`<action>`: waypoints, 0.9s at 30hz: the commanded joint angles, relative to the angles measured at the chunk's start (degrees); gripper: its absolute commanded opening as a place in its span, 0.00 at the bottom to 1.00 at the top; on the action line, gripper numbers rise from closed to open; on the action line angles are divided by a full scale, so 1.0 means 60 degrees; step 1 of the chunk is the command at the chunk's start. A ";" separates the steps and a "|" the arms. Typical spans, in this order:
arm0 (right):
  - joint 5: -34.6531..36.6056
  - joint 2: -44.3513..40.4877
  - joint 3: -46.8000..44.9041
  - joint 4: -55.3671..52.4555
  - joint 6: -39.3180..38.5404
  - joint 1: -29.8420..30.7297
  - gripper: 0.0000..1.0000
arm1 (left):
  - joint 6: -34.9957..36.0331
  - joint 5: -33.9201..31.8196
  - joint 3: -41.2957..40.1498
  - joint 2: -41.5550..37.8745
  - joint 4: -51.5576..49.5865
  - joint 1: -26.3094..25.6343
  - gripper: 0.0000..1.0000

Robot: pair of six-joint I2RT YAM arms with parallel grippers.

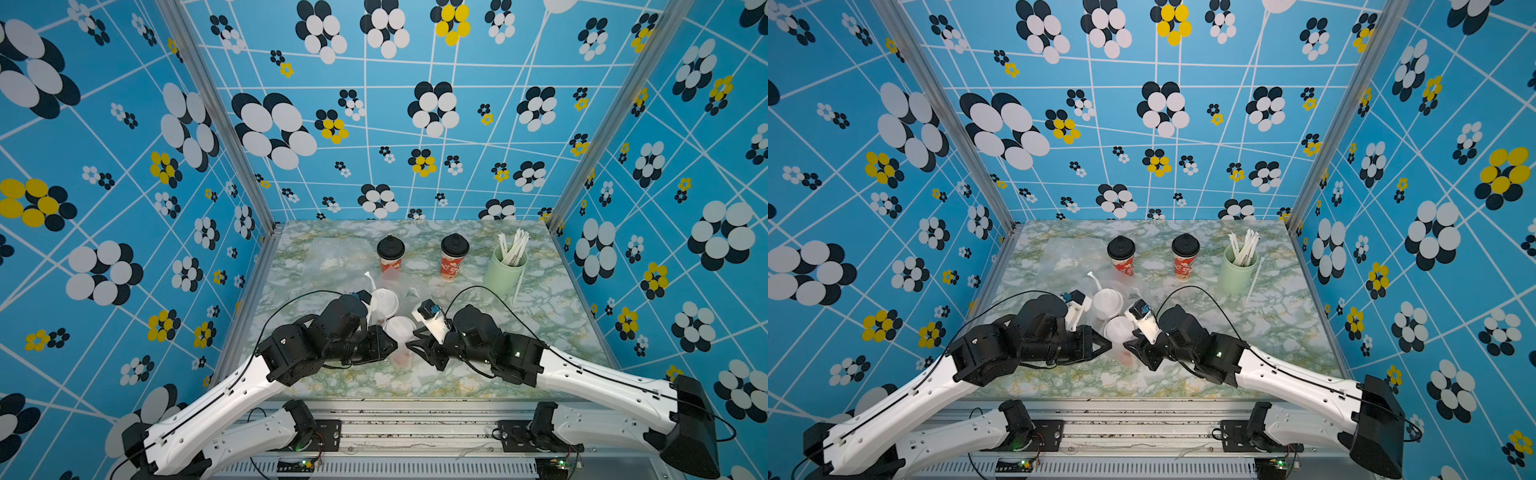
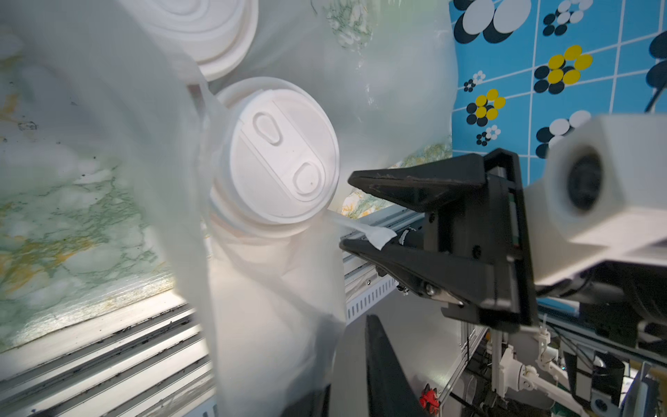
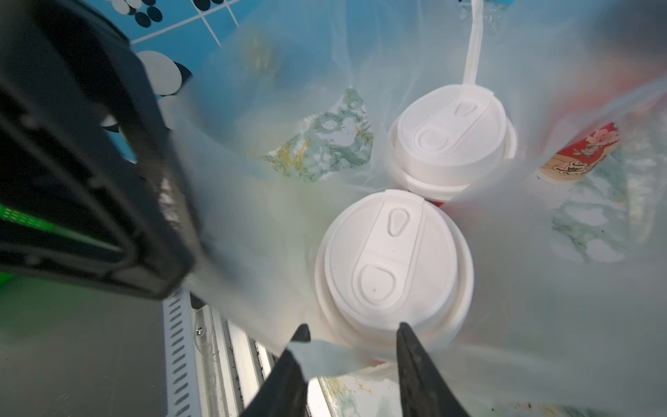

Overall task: Pack milk tea into plastic carrier bags
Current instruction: Place the straw in the plastic carrier bag.

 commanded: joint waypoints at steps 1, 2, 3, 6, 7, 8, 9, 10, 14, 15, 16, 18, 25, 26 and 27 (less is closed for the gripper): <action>0.0206 -0.0479 0.0976 -0.0968 0.0093 -0.0104 0.43 | 0.0556 -0.0151 0.0530 -0.0045 -0.0375 0.0511 0.31; 0.0168 -0.0513 0.1241 -0.1194 0.0158 -0.0191 0.43 | 0.0693 -0.0131 0.0645 -0.0038 -0.0494 0.0747 0.35; 0.0086 -0.0521 0.1453 -0.1325 0.0240 -0.0292 0.43 | 0.0839 -0.0115 0.0777 -0.0047 -0.0591 0.0967 0.39; 0.0332 -0.0263 0.2310 -0.2032 0.0833 -0.0777 0.44 | 0.1346 -0.0020 0.1207 -0.0011 -0.0913 0.1750 0.53; 0.0352 -0.0067 0.2656 -0.2369 0.1022 -0.0959 0.44 | 0.1541 0.0022 0.1354 0.0040 -0.1041 0.2015 0.57; 0.0434 0.0176 0.3082 -0.2728 0.1168 -0.1120 0.45 | 0.1704 0.0024 0.1487 0.0120 -0.1207 0.2261 0.62; 0.0517 0.0410 0.3456 -0.3148 0.1254 -0.1229 0.46 | 0.1829 0.0020 0.1564 0.0191 -0.1328 0.2430 0.66; 0.0652 0.0685 0.3832 -0.3554 0.1322 -0.1347 0.47 | 0.1961 0.0003 0.1621 0.0282 -0.1434 0.2631 0.69; 0.0602 0.1773 0.4987 -0.4843 0.1624 -0.2044 0.56 | 0.2095 0.0263 0.1493 0.0601 -0.1122 0.3084 0.77; 0.0340 0.2049 0.5160 -0.5019 0.1675 -0.2267 0.59 | 0.2080 0.0416 0.1419 0.0699 -0.0883 0.3117 0.77; 0.0111 0.2281 0.5326 -0.5137 0.1753 -0.2425 0.62 | 0.2066 0.0511 0.1364 0.0809 -0.0720 0.3133 0.77; -0.0299 0.2749 0.5626 -0.5412 0.1800 -0.2708 0.66 | 0.2098 0.0646 0.1288 0.1053 -0.0506 0.3146 0.78; -0.2050 0.3952 0.6004 -0.5330 0.1731 -0.3322 0.67 | 0.2372 0.0942 0.1205 0.1689 -0.0069 0.3280 0.70; -0.2304 0.4113 0.6057 -0.5308 0.1709 -0.3366 0.66 | 0.2415 0.0990 0.1210 0.1758 -0.0023 0.3293 0.66; -0.2503 0.4241 0.6126 -0.5317 0.1699 -0.3383 0.65 | 0.2458 0.1047 0.1218 0.1817 0.0005 0.3319 0.61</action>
